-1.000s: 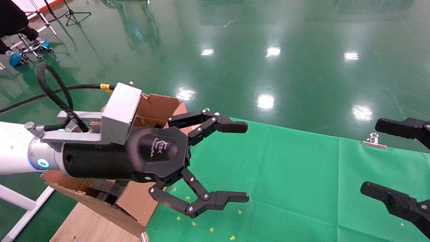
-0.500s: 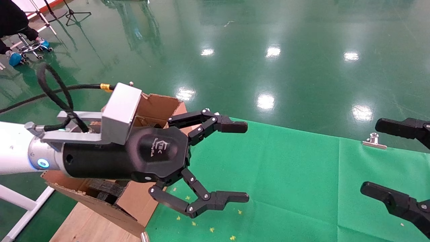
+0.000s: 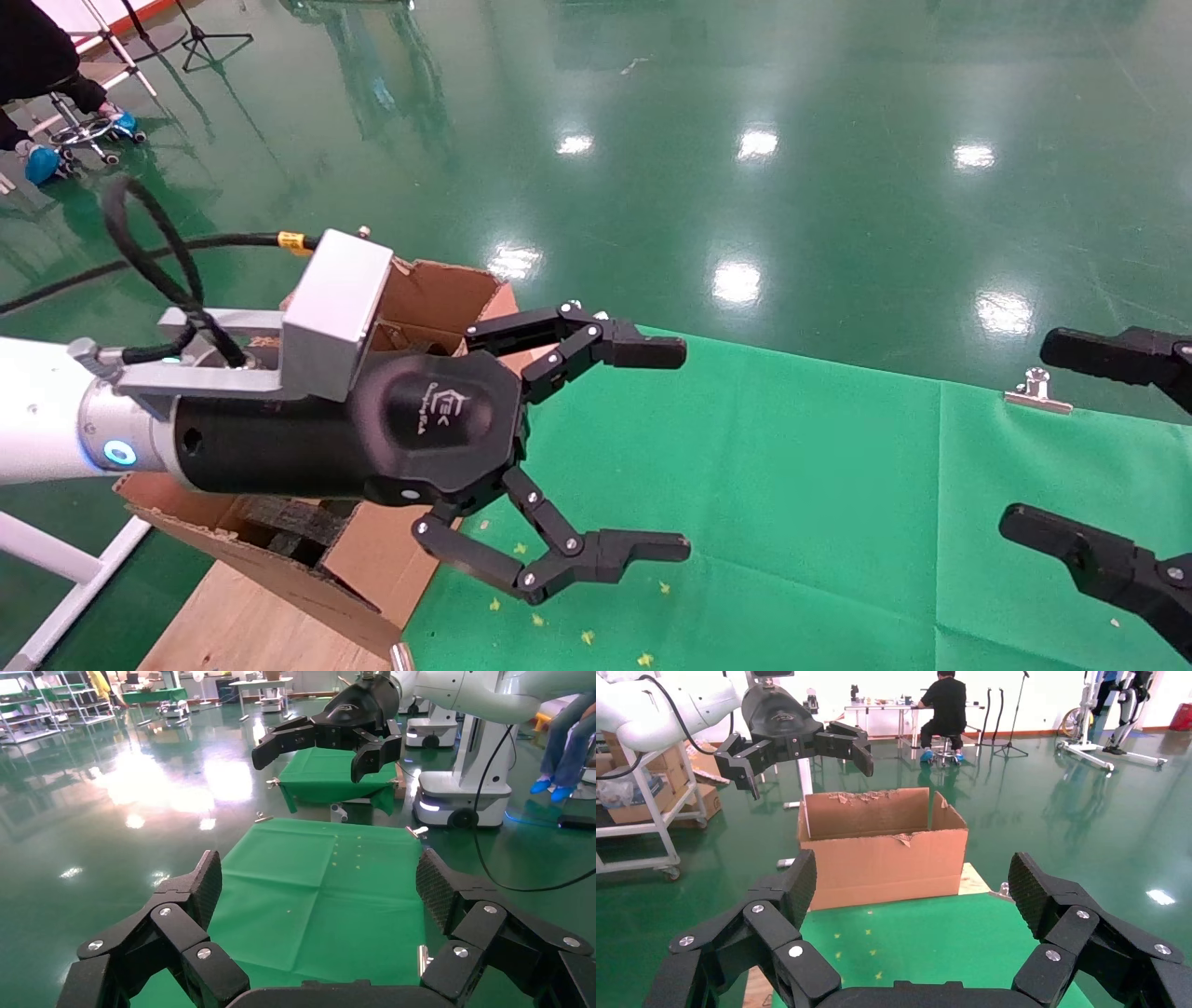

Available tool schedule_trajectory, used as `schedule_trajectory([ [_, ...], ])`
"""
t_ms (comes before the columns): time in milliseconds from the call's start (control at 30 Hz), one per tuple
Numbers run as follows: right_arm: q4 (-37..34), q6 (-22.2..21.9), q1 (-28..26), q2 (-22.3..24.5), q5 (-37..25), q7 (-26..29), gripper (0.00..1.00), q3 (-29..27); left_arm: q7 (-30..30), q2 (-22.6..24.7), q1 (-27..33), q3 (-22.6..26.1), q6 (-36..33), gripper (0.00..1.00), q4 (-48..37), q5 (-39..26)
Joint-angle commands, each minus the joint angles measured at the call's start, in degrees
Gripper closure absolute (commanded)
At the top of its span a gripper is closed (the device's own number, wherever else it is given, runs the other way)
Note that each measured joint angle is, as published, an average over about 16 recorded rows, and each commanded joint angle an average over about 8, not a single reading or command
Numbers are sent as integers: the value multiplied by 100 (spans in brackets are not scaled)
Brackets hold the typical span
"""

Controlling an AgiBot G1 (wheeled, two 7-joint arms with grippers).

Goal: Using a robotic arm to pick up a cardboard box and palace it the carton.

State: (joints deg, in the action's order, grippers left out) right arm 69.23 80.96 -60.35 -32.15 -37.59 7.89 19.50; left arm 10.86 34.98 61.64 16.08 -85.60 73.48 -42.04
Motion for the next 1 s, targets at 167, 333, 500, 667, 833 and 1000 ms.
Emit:
schedule_trajectory([
  [167, 0, 0, 0, 0, 0, 0, 0, 0, 0, 0, 0, 0, 0, 0, 0, 0],
  [333, 0, 0, 0, 0, 0, 0, 0, 0, 0, 0, 0, 0, 0, 0, 0, 0],
  [500, 0, 0, 0, 0, 0, 0, 0, 0, 0, 0, 0, 0, 0, 0, 0, 0],
  [667, 0, 0, 0, 0, 0, 0, 0, 0, 0, 0, 0, 0, 0, 0, 0, 0],
  [833, 0, 0, 0, 0, 0, 0, 0, 0, 0, 0, 0, 0, 0, 0, 0, 0],
  [1000, 0, 0, 0, 0, 0, 0, 0, 0, 0, 0, 0, 0, 0, 0, 0, 0],
])
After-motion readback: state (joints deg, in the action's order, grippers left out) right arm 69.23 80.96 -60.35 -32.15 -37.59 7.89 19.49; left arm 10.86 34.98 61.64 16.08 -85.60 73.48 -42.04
